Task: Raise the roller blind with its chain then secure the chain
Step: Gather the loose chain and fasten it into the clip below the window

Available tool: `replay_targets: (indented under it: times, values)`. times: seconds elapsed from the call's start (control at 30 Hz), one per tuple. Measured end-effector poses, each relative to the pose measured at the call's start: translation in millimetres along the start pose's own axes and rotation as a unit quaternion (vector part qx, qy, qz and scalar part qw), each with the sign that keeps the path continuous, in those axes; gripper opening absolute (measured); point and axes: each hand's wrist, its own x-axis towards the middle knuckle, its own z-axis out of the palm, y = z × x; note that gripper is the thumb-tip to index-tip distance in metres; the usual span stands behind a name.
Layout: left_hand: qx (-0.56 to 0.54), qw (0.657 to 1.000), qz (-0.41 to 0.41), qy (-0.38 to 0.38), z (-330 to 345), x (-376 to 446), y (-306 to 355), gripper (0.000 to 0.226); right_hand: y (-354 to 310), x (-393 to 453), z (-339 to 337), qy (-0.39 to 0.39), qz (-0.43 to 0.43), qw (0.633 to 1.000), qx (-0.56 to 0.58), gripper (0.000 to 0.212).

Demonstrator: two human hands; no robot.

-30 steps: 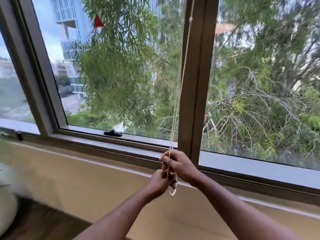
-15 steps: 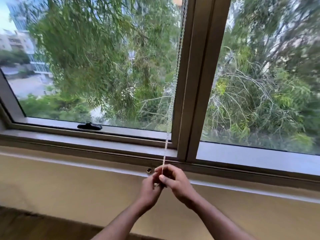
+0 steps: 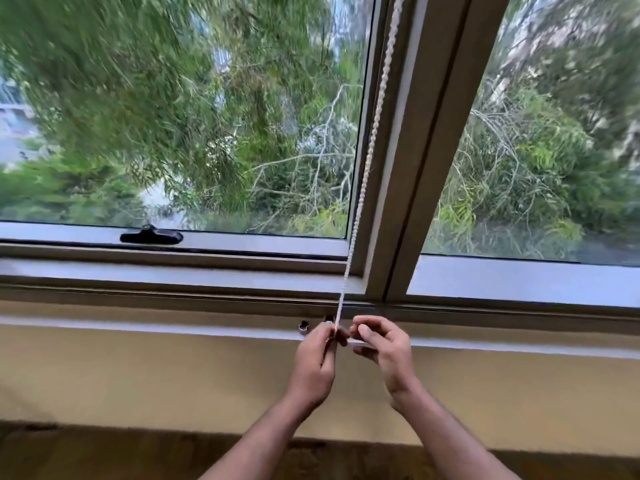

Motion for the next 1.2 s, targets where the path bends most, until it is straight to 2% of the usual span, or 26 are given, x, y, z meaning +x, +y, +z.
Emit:
replay_targets:
  times: [0.2,0.33,0.5,0.67,0.77,0.97,1.1,1.2]
  values:
    - [-0.074,0.996,-0.056,0.003,-0.2,5.2,3.4,0.012,23.7,20.4,-0.1,0.032,0.02,0.997,-0.063,0.014]
    - [-0.078,0.993,-0.078,0.037,-3.7,10.1,5.7,0.011,37.3,36.6,8.7,0.007,0.011,0.985,-0.17,0.031]
    - [-0.072,0.987,-0.132,0.062,-4.9,9.2,6.9,0.031,54.3,53.6,15.0,-0.039,-0.007,0.955,-0.294,0.052]
    - [-0.093,0.98,-0.163,0.067,-4.2,6.1,16.9,0.037,57.8,66.3,26.7,-0.01,-0.001,0.935,-0.354,0.045]
    - [-0.106,0.973,-0.177,0.101,-2.6,4.2,20.9,0.035,58.8,71.0,31.2,0.001,-0.003,0.922,-0.387,0.042]
    - [-0.188,0.947,-0.204,0.163,-1.7,0.0,35.6,0.012,60.4,71.5,18.9,0.003,-0.029,0.936,-0.352,0.031]
    - [-0.294,0.896,-0.248,0.221,-4.4,1.7,50.0,0.012,54.0,60.7,-3.1,-0.045,-0.062,0.948,-0.309,0.021]
    - [-0.322,0.88,-0.263,0.228,-2.5,1.1,57.1,0.016,47.1,47.3,-19.1,-0.077,-0.074,0.952,-0.286,0.025]
